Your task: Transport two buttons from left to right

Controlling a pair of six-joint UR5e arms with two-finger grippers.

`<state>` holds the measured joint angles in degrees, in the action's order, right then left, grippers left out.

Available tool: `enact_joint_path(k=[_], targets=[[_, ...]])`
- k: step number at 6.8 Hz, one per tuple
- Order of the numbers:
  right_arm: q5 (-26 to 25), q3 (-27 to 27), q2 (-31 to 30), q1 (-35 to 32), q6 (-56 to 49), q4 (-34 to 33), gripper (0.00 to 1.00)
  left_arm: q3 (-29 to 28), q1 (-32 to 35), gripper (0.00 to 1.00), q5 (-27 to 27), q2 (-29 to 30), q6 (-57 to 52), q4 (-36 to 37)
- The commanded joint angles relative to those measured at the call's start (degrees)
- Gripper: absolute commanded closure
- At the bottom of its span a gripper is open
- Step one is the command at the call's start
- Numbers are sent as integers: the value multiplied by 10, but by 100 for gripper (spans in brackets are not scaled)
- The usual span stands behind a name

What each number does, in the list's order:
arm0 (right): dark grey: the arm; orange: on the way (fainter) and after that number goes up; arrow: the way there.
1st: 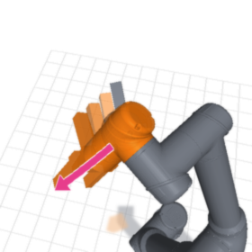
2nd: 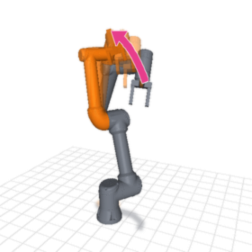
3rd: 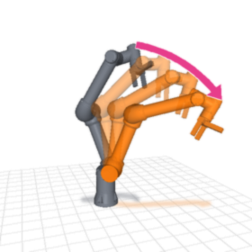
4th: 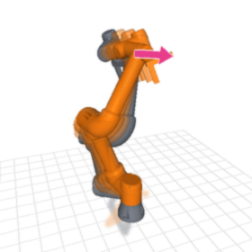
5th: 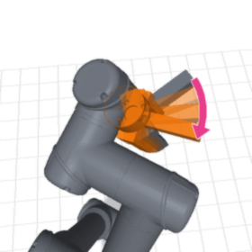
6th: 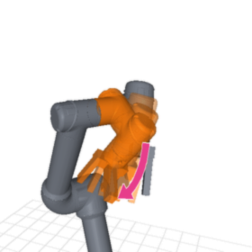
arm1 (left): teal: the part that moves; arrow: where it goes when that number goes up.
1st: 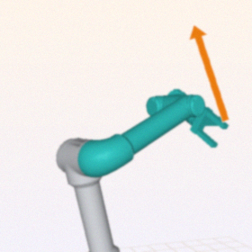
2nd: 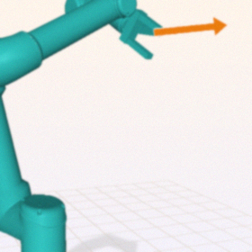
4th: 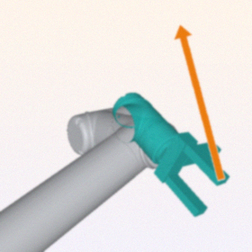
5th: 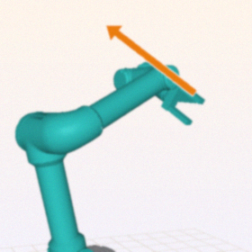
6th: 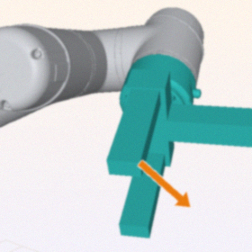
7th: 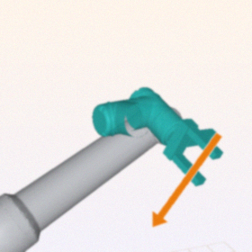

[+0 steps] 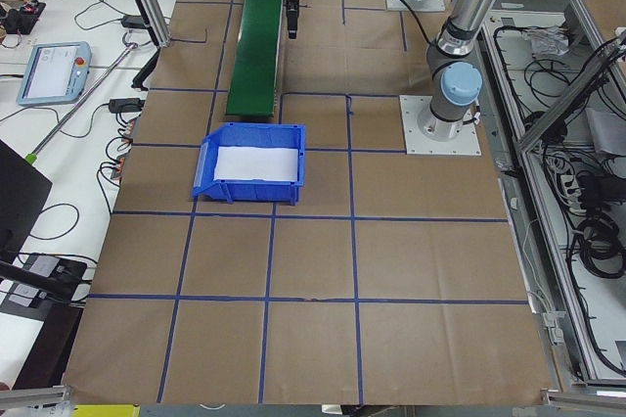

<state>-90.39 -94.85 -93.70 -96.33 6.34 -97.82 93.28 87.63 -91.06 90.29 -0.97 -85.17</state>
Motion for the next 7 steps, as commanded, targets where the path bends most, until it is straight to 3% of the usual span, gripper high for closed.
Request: enact_joint_path(k=[1, 7], targets=[[10, -2, -12, -3, -4, 1, 1, 0, 0, 0, 0, 0, -1, 0], [-21, -3, -12, -4, -7, 12, 0, 0, 0, 0, 0, 1, -1, 0]])
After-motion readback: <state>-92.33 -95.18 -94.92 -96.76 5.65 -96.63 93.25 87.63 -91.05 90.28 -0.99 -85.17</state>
